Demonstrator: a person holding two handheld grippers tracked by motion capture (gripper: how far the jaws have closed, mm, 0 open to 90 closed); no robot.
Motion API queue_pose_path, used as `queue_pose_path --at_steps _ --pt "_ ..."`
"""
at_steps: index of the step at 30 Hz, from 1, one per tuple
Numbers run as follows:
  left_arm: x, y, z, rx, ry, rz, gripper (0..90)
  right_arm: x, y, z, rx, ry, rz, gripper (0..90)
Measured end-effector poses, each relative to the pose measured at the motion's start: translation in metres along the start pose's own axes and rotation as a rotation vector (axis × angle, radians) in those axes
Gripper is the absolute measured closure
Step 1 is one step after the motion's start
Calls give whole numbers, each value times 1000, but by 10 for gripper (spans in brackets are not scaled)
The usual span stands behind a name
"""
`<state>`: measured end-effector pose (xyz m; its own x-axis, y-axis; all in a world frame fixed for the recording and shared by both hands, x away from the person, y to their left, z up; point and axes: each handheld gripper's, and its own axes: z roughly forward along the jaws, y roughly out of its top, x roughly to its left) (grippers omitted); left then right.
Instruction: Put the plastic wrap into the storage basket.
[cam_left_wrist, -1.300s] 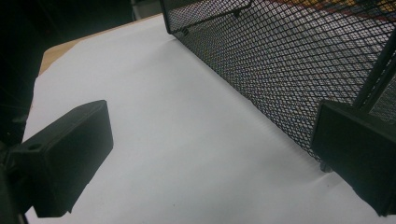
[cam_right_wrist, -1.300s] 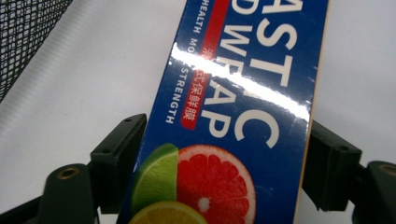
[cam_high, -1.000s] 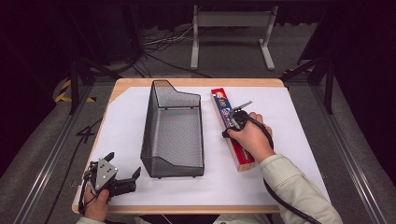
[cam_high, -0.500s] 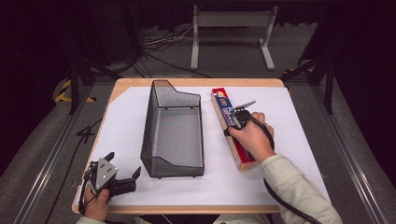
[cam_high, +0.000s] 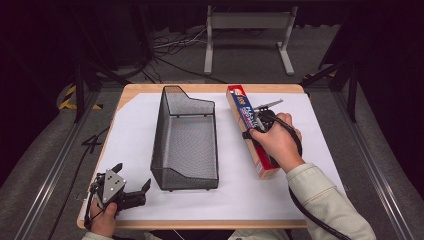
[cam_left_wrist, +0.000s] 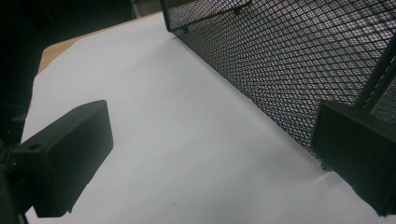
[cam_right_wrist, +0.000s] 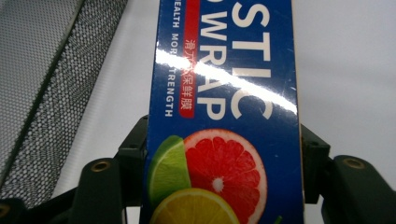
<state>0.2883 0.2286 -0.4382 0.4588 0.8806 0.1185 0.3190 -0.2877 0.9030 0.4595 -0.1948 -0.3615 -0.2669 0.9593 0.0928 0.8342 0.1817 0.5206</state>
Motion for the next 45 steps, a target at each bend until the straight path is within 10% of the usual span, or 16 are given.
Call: queue_pose_path --at_steps 26,45 --pt "0 0 0 3 1 4 1 2 0 -64 -69 106 -12 391" --pt "0 -1 0 3 3 5 1 52 -2 -79 -44 201 -125 389"
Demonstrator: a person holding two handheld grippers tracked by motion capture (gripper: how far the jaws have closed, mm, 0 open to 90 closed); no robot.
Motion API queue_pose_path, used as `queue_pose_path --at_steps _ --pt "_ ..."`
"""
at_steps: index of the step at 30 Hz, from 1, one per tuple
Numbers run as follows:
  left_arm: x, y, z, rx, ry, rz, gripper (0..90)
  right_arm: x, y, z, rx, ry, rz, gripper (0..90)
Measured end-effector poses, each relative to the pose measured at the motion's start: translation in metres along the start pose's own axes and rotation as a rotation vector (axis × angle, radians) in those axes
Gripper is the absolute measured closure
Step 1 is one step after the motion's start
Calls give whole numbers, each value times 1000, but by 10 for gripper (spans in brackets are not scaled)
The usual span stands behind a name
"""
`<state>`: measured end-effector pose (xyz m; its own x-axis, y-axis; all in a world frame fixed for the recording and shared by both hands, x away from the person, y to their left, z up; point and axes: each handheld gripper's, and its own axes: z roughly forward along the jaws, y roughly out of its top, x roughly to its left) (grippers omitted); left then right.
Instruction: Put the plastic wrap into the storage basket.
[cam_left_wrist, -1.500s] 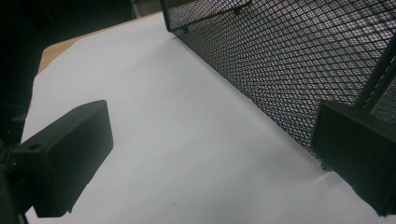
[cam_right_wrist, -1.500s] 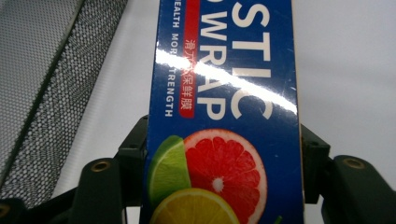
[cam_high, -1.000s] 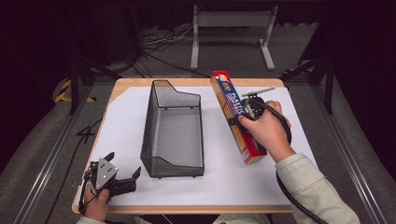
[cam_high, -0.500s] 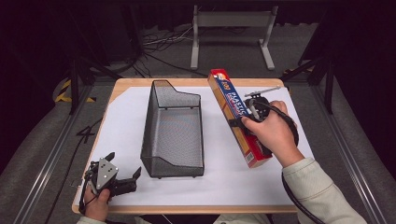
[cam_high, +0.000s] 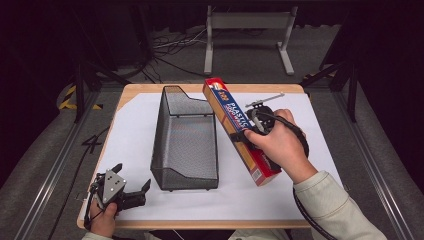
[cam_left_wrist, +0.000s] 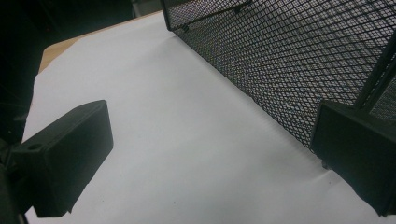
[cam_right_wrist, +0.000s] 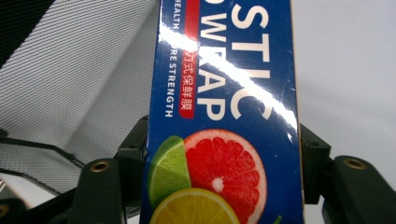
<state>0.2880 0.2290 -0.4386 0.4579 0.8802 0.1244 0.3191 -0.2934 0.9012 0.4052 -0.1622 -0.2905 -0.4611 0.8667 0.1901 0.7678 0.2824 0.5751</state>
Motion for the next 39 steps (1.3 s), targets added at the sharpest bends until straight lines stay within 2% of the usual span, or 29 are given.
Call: queue_pose_path --at_steps 3,14,18,24,31,39 --pt "0 0 0 1 -2 -3 1 8 2 2 15 22 -1 389" --pt "0 0 0 -2 1 6 0 36 11 9 17 53 -42 389" --pt "0 0 0 -5 -2 3 1 41 13 11 20 56 -52 389" --pt "1 1 -3 -33 -24 6 0 50 17 15 25 58 -64 388" --pt "0 1 -3 -38 -38 5 1 57 21 20 31 40 -81 388" --pt "0 1 -3 -40 -37 1 0 66 27 36 55 13 -81 388"
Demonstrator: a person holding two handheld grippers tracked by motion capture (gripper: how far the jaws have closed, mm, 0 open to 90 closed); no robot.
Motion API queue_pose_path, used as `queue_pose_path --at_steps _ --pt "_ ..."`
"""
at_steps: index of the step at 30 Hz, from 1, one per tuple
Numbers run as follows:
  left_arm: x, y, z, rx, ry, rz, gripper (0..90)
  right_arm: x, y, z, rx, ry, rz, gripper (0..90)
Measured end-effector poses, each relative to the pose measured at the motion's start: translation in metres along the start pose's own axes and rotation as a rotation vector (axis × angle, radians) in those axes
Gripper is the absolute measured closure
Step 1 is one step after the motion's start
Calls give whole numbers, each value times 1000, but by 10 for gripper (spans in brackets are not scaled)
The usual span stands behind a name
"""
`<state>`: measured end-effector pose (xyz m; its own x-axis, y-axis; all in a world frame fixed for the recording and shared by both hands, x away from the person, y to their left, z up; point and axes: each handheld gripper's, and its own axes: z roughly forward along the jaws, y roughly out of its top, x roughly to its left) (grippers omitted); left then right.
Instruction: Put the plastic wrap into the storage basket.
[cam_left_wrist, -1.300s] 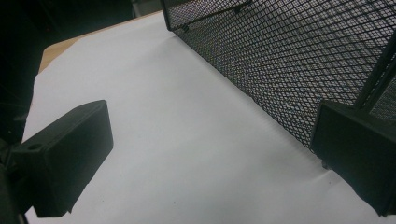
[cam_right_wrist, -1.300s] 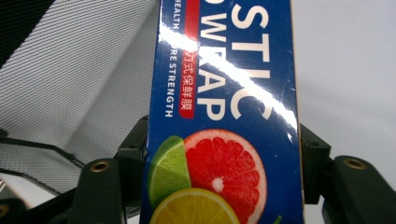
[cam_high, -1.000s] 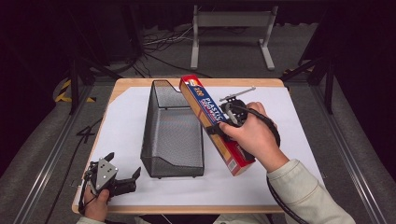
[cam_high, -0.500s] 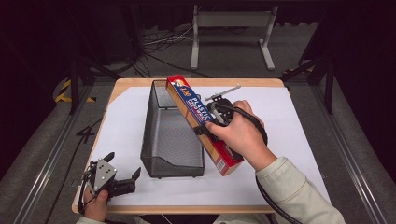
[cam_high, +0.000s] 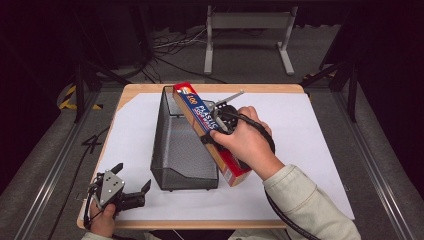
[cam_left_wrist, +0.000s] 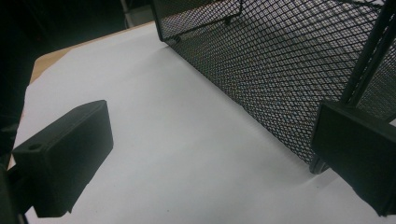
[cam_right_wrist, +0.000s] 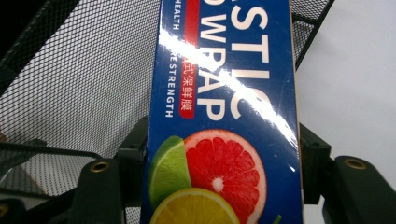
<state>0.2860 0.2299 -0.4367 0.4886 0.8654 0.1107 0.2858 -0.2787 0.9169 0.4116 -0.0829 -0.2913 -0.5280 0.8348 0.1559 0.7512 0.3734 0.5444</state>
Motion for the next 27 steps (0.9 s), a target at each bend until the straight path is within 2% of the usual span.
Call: queue_pose_path --at_steps 6,12,17,25,27 --pt "0 0 0 2 0 0 1 7 5 14 1 -13 -5 387" --pt "1 0 0 3 4 2 1 16 7 29 29 -32 -9 386" --pt "0 0 1 13 12 3 1 21 11 36 71 -54 -2 386" --pt "0 0 1 12 13 5 1 26 11 47 107 -74 -3 385" --pt "0 0 1 12 14 6 0 27 10 51 137 -95 3 385"
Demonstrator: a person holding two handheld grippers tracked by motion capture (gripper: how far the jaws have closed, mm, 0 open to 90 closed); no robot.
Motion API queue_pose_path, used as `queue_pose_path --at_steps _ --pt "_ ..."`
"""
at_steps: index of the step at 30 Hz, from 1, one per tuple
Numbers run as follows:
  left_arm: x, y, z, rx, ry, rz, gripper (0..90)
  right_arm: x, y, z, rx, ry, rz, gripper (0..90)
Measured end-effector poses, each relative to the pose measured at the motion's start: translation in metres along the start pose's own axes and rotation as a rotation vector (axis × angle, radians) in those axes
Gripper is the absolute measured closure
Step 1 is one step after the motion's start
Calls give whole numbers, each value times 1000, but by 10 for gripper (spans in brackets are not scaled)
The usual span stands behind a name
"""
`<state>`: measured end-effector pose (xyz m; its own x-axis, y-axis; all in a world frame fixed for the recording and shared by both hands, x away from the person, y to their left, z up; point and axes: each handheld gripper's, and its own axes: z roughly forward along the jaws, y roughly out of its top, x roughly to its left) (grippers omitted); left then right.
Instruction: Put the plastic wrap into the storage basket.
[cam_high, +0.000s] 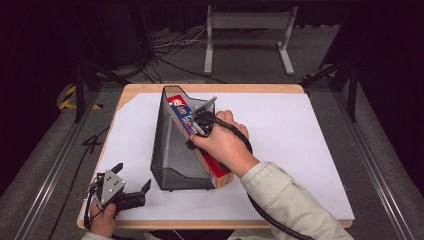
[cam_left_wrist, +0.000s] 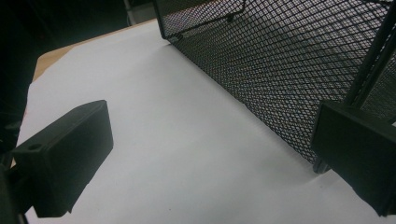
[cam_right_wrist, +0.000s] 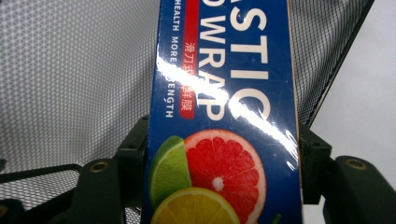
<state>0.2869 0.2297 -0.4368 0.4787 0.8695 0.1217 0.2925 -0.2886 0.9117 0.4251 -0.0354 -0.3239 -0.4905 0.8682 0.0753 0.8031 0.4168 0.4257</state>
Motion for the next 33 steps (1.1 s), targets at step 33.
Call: queue_pose_path --at_steps 33 --pt "0 0 2 12 2 8 0 0 9 28 116 -17 -14 373"
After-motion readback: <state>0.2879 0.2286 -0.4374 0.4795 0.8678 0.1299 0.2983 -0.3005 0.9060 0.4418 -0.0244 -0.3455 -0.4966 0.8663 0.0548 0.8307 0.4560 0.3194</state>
